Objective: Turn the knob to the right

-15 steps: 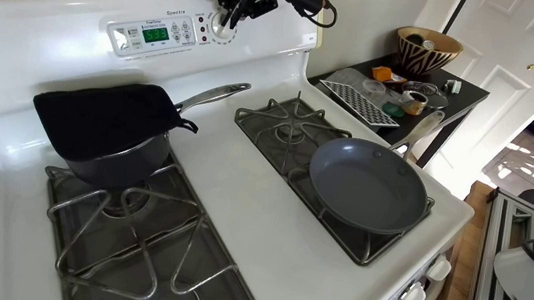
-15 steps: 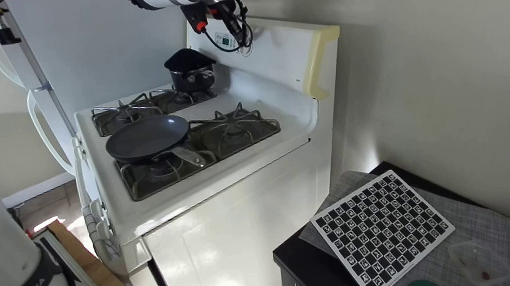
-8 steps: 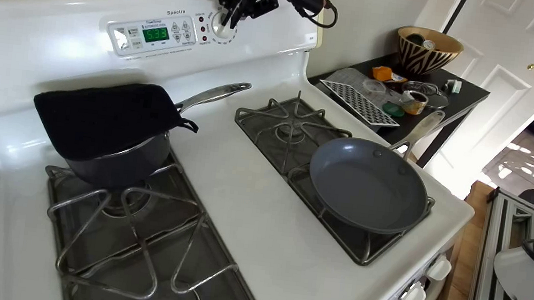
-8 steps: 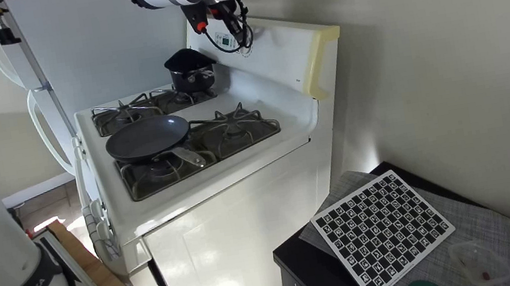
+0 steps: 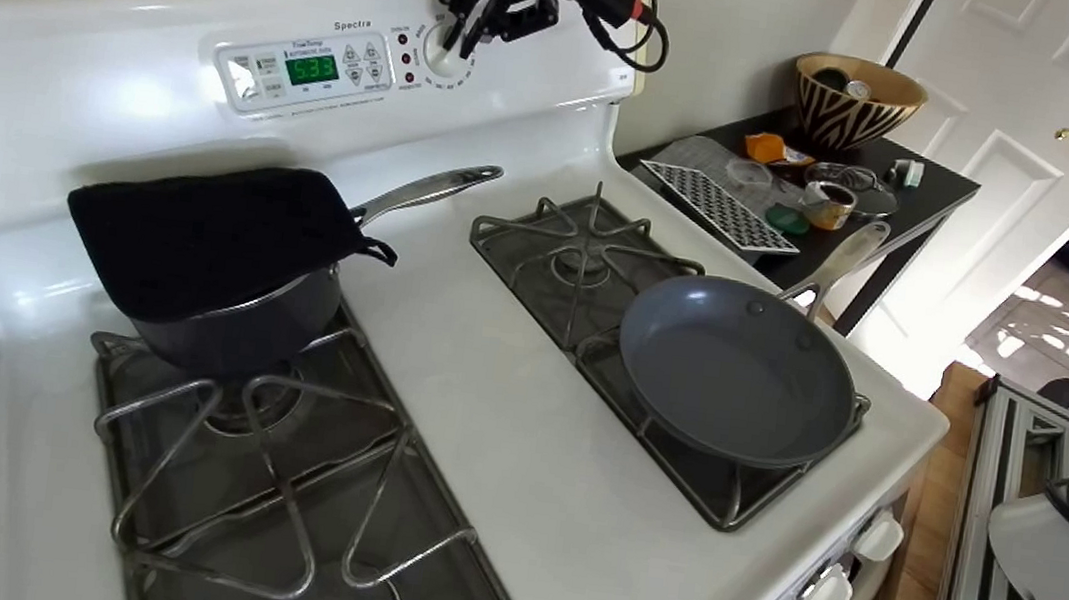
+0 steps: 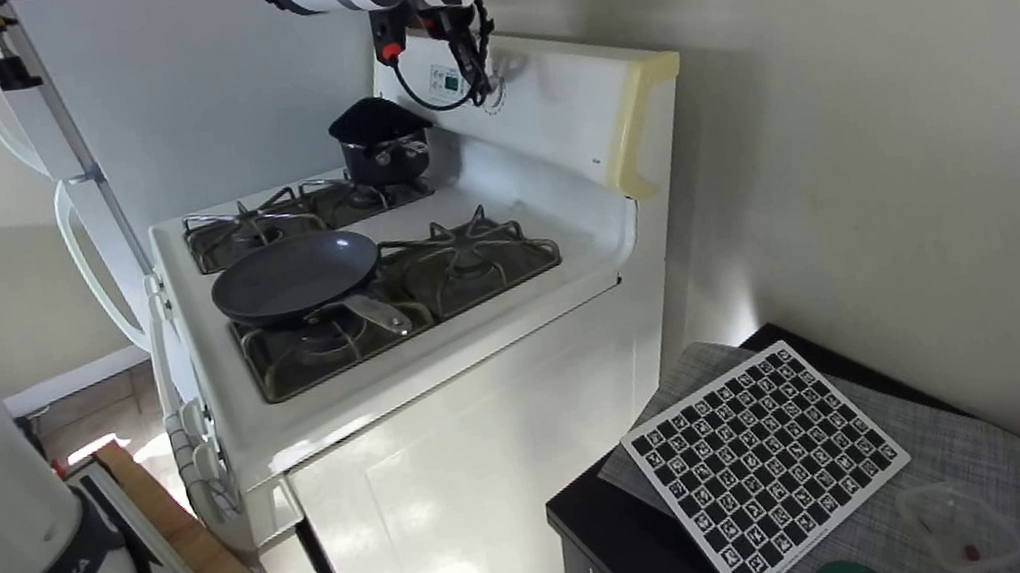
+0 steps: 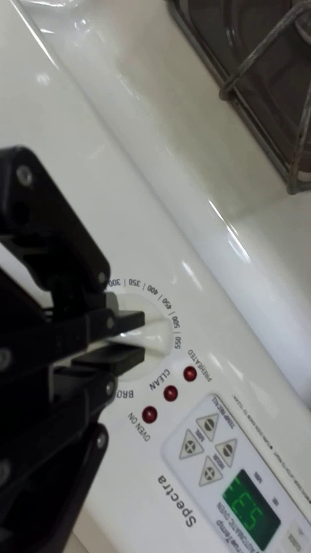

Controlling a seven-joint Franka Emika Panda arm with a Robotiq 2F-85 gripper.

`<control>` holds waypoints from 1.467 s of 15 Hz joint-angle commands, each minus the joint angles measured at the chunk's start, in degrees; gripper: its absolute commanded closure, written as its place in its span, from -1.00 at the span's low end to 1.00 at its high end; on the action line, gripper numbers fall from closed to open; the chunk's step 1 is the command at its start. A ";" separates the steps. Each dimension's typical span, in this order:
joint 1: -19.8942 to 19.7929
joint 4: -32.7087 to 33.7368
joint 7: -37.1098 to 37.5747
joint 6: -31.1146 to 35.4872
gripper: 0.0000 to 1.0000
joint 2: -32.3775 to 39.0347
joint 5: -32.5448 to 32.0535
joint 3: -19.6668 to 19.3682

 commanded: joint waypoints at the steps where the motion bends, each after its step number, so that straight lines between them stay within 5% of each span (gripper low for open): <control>1: 0.20 0.71 5.19 3.27 0.97 1.89 2.36 -0.40; 22: -0.66 0.91 15.92 5.49 0.97 2.56 7.65 0.25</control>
